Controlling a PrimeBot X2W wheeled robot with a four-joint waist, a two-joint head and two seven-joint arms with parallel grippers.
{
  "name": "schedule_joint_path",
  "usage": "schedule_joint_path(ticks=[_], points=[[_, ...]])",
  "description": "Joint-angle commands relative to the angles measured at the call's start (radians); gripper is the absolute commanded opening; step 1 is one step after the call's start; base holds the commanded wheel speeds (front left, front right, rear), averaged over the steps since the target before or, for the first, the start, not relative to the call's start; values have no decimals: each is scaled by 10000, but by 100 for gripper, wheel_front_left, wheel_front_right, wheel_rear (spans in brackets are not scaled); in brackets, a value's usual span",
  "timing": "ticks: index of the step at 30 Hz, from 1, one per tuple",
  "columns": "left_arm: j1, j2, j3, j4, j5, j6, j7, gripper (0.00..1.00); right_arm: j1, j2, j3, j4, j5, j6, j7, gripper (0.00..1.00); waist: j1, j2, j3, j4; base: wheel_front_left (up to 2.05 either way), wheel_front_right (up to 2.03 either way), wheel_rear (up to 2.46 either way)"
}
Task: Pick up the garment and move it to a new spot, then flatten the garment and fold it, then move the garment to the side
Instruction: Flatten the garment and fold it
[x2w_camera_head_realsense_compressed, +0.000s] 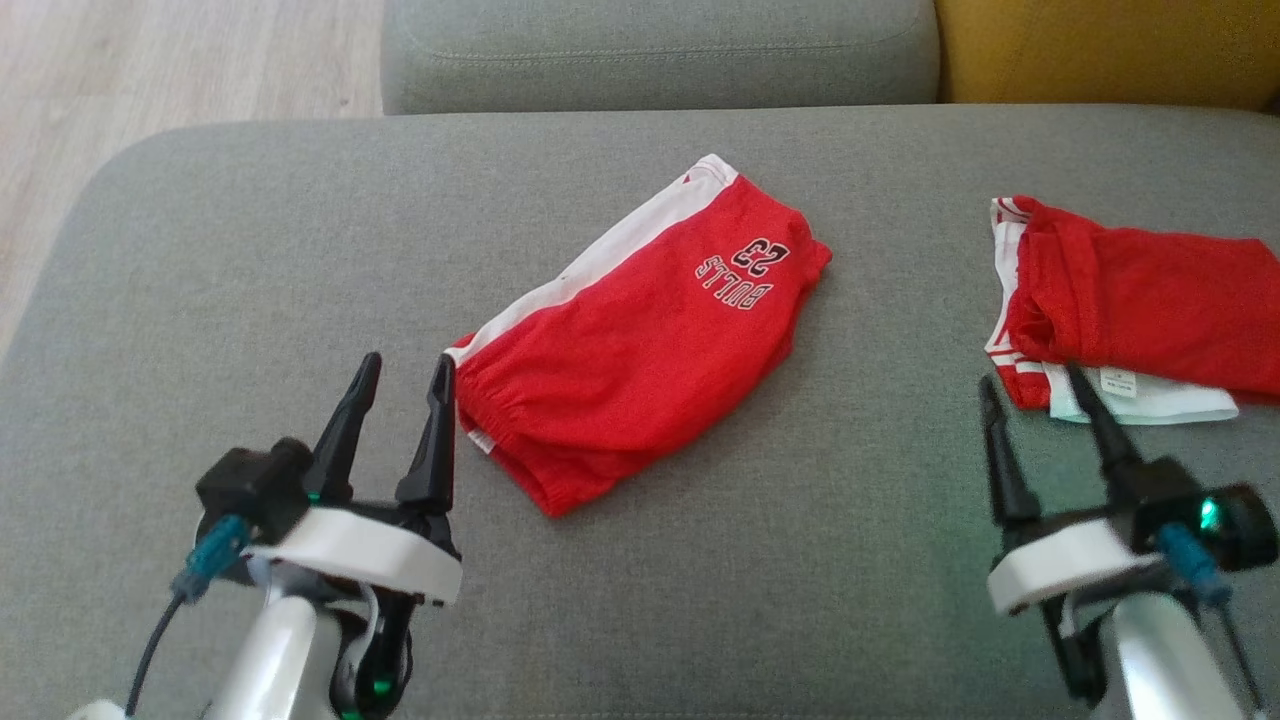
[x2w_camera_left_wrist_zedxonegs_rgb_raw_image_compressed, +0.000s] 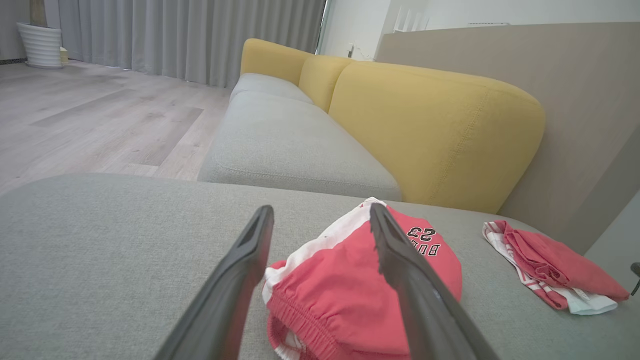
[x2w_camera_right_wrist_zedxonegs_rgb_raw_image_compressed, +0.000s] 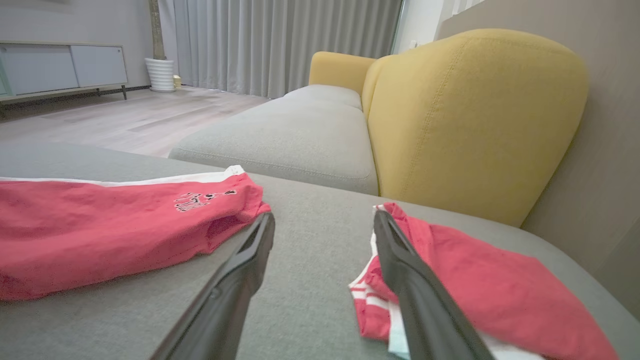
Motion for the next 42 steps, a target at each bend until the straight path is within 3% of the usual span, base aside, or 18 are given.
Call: schedule_joint_path(ticks=[1,10,19,25,33,42], points=[[-203,-71,571,-448,136,-101,-122,100,-117,96,118,-532,-156,33,37,100,1,-1,3,-5,0,0,0],[342,-610,1319,-607,621,-547,-122,100,417,453,5,-1235,5,33,497,100,1,-1,280,183,0,0,0],[-63,-773,1367,-516,738,-833,-122,100,-400,499,114,-1381,1452,33,1662,100,1,-1,1138,899,0,0,0],[-487,-786,942,-481,323,-897,-122,100,-1851,501,179,-321,3463,33,2968,100,1,-1,1743,1672,0,0,0],[-846,-788,529,-435,-22,-891,-122,100,-3789,502,-888,2104,5220,33,4074,100,1,-1,2268,2469,0,0,0],[-958,-788,328,-428,-195,-850,-122,100,-5513,503,-1428,4778,5255,33,4369,100,1,-1,2478,2916,0,0,0]])
